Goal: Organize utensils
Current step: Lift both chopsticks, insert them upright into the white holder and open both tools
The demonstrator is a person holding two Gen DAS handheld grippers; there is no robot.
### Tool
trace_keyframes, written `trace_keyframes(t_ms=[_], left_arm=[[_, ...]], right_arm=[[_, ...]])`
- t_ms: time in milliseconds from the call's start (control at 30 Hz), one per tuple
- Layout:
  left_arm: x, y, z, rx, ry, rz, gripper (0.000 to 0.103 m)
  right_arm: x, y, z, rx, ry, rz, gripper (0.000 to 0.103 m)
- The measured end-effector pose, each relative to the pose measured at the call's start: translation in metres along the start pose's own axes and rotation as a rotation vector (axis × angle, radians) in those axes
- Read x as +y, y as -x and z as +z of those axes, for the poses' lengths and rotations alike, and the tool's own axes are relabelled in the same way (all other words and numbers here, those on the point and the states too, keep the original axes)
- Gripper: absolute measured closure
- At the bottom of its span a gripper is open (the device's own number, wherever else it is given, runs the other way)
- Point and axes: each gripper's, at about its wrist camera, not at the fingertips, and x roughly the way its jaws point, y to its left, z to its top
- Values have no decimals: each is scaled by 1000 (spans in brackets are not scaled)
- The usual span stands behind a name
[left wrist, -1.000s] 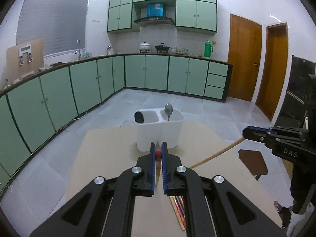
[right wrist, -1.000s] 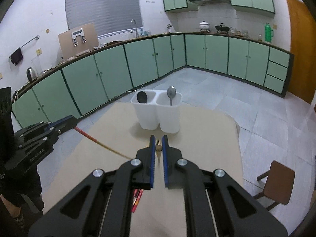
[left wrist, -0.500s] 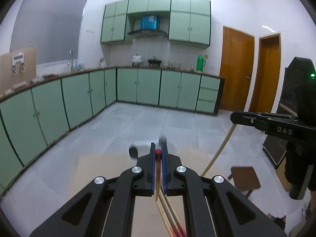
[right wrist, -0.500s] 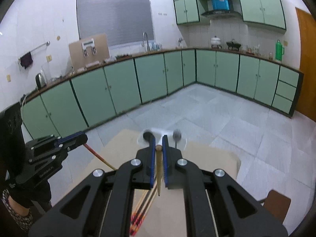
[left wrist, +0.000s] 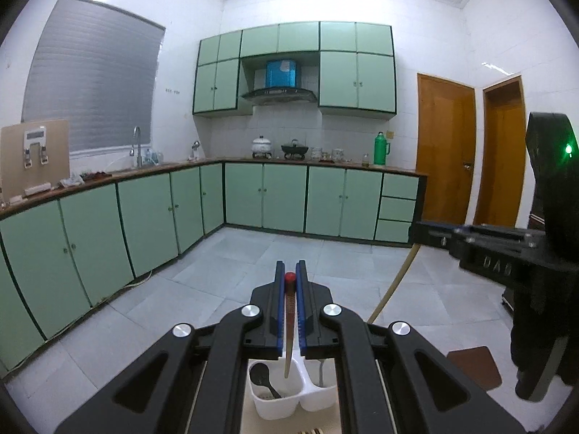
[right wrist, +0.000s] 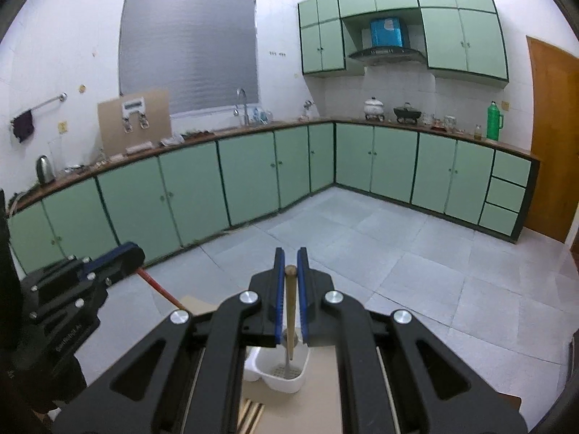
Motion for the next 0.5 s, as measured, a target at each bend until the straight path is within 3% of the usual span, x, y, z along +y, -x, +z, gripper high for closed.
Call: trace_keyframes(t_ms=[333, 467, 500], left_arm=[[16, -62, -51, 153, 24, 19, 97], [20, -67, -63, 189, 23, 27, 95], [21, -66, -65, 193, 21, 29, 93]], right_arm=[[-4, -65, -51, 139, -40, 37, 96], [0, -67, -59, 157, -41, 26, 91], [0, -64, -60, 154, -44, 24, 83]])
